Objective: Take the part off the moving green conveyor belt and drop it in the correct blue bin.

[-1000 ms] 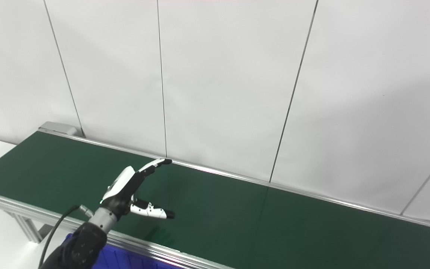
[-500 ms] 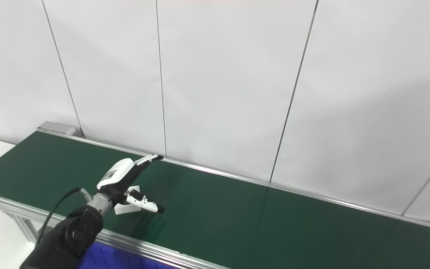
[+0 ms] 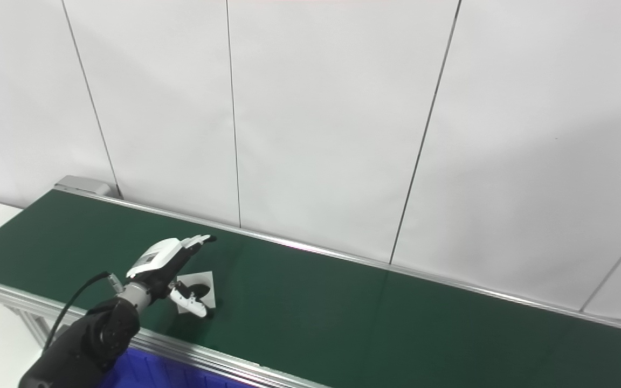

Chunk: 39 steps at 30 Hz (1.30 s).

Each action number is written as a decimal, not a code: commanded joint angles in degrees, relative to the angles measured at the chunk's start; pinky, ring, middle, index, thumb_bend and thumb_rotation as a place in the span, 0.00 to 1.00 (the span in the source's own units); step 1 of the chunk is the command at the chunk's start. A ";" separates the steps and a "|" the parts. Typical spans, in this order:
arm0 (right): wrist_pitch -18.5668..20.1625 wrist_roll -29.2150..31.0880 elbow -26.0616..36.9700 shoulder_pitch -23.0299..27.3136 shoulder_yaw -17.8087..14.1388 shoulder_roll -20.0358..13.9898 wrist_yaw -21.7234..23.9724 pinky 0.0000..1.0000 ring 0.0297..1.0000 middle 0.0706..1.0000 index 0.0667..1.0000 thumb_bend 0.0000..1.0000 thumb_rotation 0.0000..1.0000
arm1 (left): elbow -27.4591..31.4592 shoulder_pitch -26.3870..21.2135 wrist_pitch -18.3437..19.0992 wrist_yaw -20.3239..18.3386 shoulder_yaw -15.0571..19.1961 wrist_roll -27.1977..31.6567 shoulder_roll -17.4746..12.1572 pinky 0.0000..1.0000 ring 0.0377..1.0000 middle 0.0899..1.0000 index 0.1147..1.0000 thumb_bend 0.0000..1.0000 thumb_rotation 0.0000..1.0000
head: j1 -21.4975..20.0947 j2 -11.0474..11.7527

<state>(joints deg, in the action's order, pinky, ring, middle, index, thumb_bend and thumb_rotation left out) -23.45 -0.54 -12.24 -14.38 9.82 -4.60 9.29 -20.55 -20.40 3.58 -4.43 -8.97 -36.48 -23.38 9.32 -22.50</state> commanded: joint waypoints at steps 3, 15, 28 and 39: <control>-3.45 0.60 1.16 0.38 0.02 0.52 0.25 0.75 0.82 0.83 0.89 0.98 0.29 | -0.55 -2.92 0.74 1.81 -0.58 -1.22 -1.84 1.00 1.00 0.97 0.94 0.91 0.13 | 0.02 -0.04; -3.46 0.13 1.69 0.16 0.09 0.55 -0.06 0.74 0.82 0.84 0.89 0.97 0.30 | -6.88 -3.40 -0.49 7.28 -3.56 -3.32 -0.58 0.86 0.88 0.91 0.89 0.84 0.04 | -0.02 -0.30; -3.46 0.55 2.34 -0.40 -0.06 0.83 -0.18 0.75 0.82 0.83 0.89 0.96 0.29 | -18.92 -4.41 -18.84 26.07 -0.40 3.70 5.91 0.54 0.59 0.52 0.48 0.55 0.01 | 0.03 -0.67; -3.46 -0.51 2.24 -0.26 0.03 0.72 -1.04 0.73 0.81 0.82 0.89 0.97 0.31 | -19.72 -4.82 -21.48 24.67 0.62 8.48 7.25 0.52 0.57 0.44 0.44 0.52 0.00 | -0.06 -0.75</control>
<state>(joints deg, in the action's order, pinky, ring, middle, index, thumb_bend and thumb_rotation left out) -23.46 -1.23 -11.61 -14.84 9.87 -4.33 8.51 -40.95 -22.70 -15.96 19.60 -8.73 -28.41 -15.43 9.23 -23.20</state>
